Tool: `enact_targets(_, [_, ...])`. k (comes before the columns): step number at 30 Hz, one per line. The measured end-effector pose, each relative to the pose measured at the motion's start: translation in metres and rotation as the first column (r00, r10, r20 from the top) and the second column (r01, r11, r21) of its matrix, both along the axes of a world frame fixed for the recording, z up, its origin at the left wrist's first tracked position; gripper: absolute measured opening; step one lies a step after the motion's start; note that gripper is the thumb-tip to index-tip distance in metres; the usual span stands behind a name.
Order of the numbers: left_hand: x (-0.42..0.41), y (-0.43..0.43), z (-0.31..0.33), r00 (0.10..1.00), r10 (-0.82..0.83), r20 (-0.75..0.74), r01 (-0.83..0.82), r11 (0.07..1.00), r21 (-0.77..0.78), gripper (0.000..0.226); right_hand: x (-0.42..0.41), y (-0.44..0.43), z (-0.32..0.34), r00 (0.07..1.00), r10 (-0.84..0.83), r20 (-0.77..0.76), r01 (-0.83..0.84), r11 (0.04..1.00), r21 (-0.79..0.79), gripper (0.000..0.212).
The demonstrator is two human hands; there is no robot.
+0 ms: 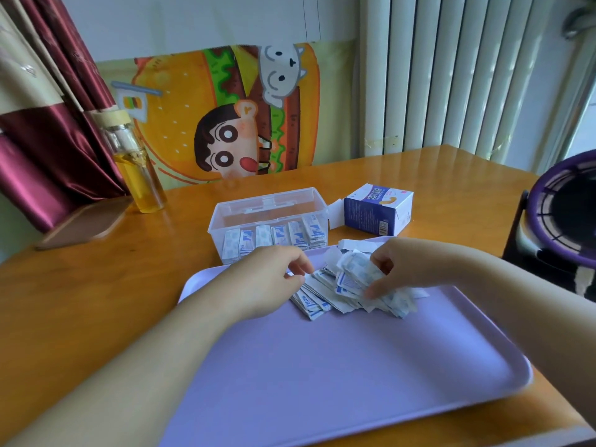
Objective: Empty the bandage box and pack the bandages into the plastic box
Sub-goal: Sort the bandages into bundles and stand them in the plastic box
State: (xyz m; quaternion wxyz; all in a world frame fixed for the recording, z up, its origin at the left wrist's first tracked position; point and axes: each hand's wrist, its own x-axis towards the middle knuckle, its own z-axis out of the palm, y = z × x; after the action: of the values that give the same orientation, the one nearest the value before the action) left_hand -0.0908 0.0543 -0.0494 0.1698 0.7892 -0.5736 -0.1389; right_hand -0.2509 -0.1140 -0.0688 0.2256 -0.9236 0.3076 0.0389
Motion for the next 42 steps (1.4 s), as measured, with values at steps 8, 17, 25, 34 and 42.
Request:
enact_targets(8, [0.012,0.006,0.004,0.960,0.017,-0.278,-0.036,0.997,-0.066,0.009,0.007,0.001,0.025,0.937,-0.094,0.337,0.026,0.979,0.201,0.044])
enact_targets(17, [0.029,0.000,-0.021,0.395,0.034,-0.918,-0.404,0.904,-0.140,0.021,0.073,0.049,0.007,0.862,-0.086,0.499,-0.151,0.897,0.415,0.032])
enact_targets(25, [0.077,0.022,-0.041,0.852,0.267,-0.451,-0.320,0.947,-0.043,0.045,0.083,0.046,-0.020,0.866,-0.160,0.474,-0.196,0.764,0.615,0.032])
enact_targets(34, [0.054,0.021,-0.033,0.857,0.075,-0.510,-0.211,0.954,-0.214,0.042,0.086,0.053,-0.025,0.842,-0.115,0.527,-0.298,0.716,0.632,0.039])
enact_targets(42, [0.051,0.022,-0.036,0.738,0.059,-0.672,-0.355,0.881,-0.312,0.035,0.083,0.055,-0.022,0.774,-0.214,0.596,-0.300,0.704,0.643,0.038])
